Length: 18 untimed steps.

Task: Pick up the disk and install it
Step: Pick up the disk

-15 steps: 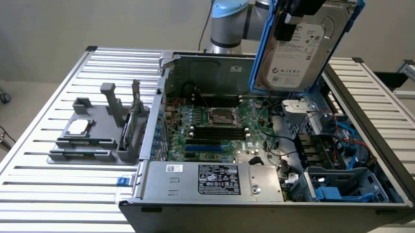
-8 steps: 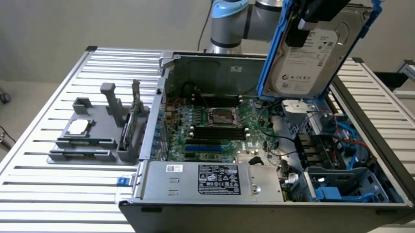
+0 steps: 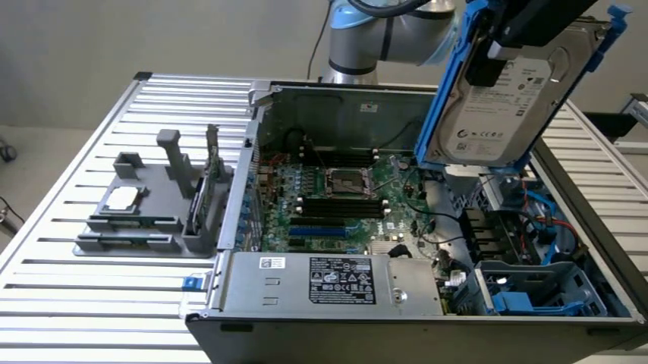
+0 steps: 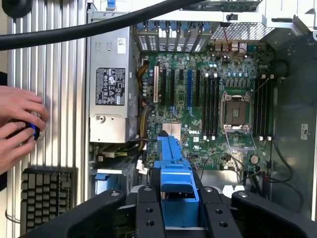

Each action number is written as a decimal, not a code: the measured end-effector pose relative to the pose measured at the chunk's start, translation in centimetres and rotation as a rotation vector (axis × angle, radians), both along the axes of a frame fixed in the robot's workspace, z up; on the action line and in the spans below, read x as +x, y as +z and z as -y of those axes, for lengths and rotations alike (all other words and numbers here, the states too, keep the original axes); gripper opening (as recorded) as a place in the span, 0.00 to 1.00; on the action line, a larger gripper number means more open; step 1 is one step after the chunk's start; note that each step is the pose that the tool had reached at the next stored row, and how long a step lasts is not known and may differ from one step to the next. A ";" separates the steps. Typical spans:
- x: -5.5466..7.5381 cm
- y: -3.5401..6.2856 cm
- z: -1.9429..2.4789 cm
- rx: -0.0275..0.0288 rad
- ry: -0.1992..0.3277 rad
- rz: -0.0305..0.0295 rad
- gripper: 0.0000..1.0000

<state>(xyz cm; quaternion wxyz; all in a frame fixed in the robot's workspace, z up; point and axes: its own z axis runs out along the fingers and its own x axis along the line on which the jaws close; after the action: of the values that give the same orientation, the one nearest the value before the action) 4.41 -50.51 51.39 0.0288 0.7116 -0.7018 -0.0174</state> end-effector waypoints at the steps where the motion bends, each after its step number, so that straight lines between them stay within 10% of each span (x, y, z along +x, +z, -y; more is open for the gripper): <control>1: 0.1 0.00 0.25 0.0000 0.000 -0.0001 0.32; 18: 3.0 0.00 3.96 -0.0001 0.000 -0.0012 0.32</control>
<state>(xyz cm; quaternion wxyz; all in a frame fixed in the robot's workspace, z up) 7.40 -54.47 51.39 0.0292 0.7115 -0.7019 -0.0178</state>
